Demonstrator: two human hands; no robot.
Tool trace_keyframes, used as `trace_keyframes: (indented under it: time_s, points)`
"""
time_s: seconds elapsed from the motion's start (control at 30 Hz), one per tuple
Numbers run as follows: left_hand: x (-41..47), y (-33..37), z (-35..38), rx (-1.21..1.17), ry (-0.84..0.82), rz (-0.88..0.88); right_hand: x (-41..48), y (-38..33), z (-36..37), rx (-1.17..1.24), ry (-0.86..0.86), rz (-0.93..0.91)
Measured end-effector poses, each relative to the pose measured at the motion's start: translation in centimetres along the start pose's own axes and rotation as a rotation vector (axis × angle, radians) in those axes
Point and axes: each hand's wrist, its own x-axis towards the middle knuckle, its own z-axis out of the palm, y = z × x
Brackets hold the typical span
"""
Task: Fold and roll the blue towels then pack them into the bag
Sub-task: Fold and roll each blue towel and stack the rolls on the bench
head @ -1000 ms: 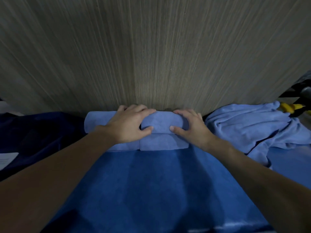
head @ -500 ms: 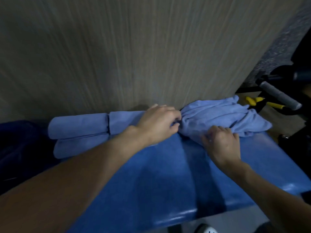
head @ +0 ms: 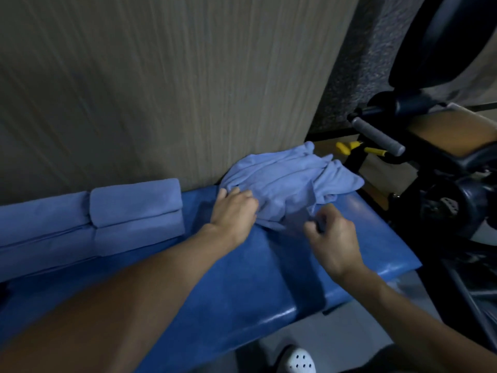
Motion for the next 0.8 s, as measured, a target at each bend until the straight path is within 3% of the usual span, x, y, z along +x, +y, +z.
trace_keyframes:
  time_s: [0.1, 0.27, 0.37, 0.5, 0.67, 0.8]
  points:
    - [0.1, 0.6, -0.2, 0.014, 0.062, 0.001, 0.2, 0.8, -0.9, 0.146, 0.049, 0.129]
    - [-1.6, 0.0, -2.3, -0.267, 0.325, 0.074, 0.0, 0.7, -2.1, 0.198, 0.038, 0.191]
    - [-3.2, -0.7, -4.0, -0.315, 0.416, 0.144, -0.3, -0.4, -2.6, 0.229, 0.031, 0.215]
    - [-5.9, -1.7, -5.7, -0.286, 0.416, 0.249, -0.8, -1.5, -3.0, -0.075, -0.054, 0.282]
    - [-8.8, -1.7, -6.6, -0.295, 0.342, 0.398, -2.6, -3.2, -2.1, -0.245, -0.271, -0.098]
    - [-10.4, -1.1, -8.1, -0.319, 0.272, 0.531, -3.5, -4.4, -0.9, -0.083, -0.14, -0.335]
